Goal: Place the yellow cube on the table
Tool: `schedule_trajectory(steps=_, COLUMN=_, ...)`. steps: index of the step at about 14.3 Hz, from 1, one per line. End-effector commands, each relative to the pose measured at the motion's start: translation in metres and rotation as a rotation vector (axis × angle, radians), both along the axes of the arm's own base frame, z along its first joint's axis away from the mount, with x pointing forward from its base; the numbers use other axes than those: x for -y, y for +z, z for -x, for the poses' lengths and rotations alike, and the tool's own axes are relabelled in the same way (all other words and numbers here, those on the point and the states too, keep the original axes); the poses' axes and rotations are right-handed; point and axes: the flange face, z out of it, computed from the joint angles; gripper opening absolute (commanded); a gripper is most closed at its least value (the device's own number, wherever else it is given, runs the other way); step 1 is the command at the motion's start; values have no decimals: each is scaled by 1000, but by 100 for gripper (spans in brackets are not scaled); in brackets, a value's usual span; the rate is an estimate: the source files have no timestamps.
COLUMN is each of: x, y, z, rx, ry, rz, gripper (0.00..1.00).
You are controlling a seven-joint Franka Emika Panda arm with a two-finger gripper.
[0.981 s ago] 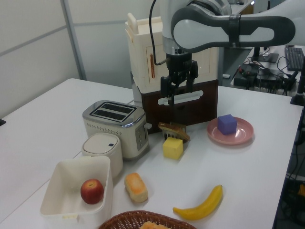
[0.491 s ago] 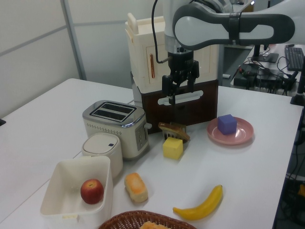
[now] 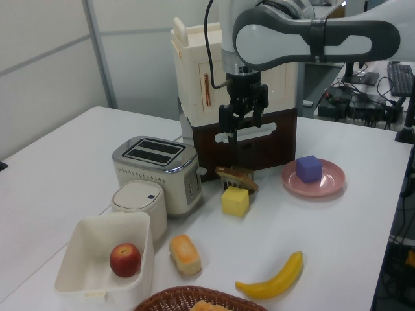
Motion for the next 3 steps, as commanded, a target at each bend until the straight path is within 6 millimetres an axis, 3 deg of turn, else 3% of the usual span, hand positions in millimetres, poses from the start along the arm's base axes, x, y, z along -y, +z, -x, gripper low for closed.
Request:
schedule_trajectory(steps=1, x=2, y=0, z=5, rx=-10, ry=15, rz=-18, gripper=100)
schedule_trajectory(steps=3, x=4, y=1, z=5, rx=-7, ry=12, rz=-18, gripper=100)
